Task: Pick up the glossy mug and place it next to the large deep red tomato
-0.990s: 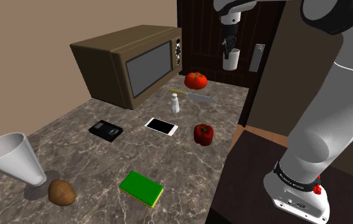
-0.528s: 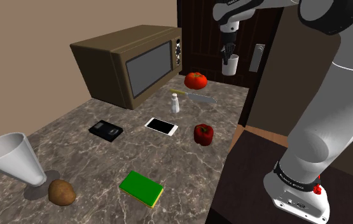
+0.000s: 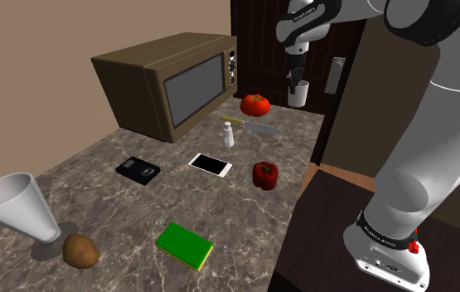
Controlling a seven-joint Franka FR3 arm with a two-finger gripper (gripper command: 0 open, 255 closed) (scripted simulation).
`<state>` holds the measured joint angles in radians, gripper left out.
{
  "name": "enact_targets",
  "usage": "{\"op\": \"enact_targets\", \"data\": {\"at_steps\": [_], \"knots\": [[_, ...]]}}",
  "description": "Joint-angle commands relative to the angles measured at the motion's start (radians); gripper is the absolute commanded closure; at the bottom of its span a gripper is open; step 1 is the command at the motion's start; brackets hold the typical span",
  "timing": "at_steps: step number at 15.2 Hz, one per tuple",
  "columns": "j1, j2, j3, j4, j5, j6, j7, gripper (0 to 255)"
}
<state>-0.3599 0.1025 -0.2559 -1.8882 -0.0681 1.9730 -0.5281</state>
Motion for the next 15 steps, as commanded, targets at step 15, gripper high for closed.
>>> {"op": "enact_targets", "data": {"at_steps": [15], "knots": [[-0.006, 0.071, 0.001, -0.116, 0.014, 0.186, 0.001, 255]]}}
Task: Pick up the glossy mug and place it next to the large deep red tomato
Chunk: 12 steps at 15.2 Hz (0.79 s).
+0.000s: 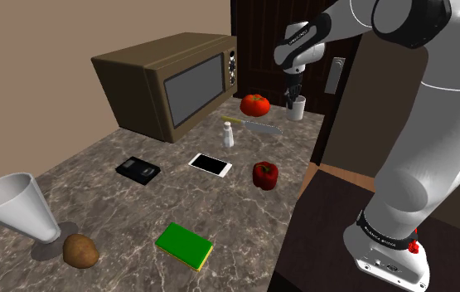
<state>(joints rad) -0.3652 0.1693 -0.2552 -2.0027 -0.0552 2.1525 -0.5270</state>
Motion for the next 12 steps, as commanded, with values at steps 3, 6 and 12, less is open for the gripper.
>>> {"op": "enact_targets", "data": {"at_steps": [3, 6, 12], "knots": [[0.000, 0.004, 0.000, -0.002, 0.001, 0.007, 0.000, 255], [0.000, 0.004, 0.000, -0.002, 0.001, 0.007, 0.000, 255], [0.000, 0.004, 0.000, -0.002, 0.001, 0.007, 0.000, 0]]}}
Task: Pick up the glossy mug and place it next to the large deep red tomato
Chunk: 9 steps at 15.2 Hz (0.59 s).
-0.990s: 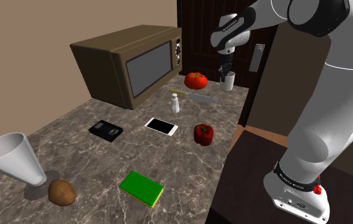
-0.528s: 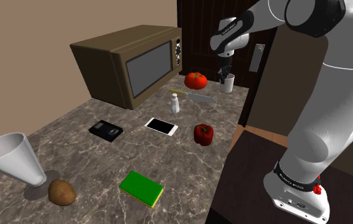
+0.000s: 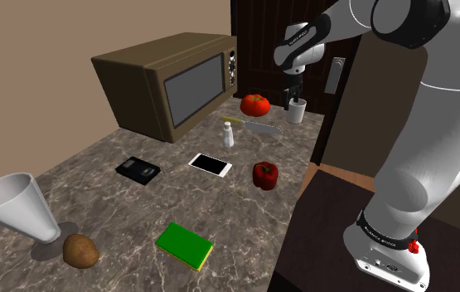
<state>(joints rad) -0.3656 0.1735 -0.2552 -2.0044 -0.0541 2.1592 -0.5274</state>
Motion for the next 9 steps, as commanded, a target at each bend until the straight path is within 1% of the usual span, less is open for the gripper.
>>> {"op": "enact_targets", "data": {"at_steps": [1, 5, 9], "knots": [[0.000, 0.000, 0.000, 0.000, 0.000, 0.000, 0.000, 0], [0.008, -0.049, 0.002, 0.070, -0.010, -0.119, 0.008, 0], [0.008, -0.049, 0.002, 0.070, -0.010, -0.119, 0.008, 0]]}}
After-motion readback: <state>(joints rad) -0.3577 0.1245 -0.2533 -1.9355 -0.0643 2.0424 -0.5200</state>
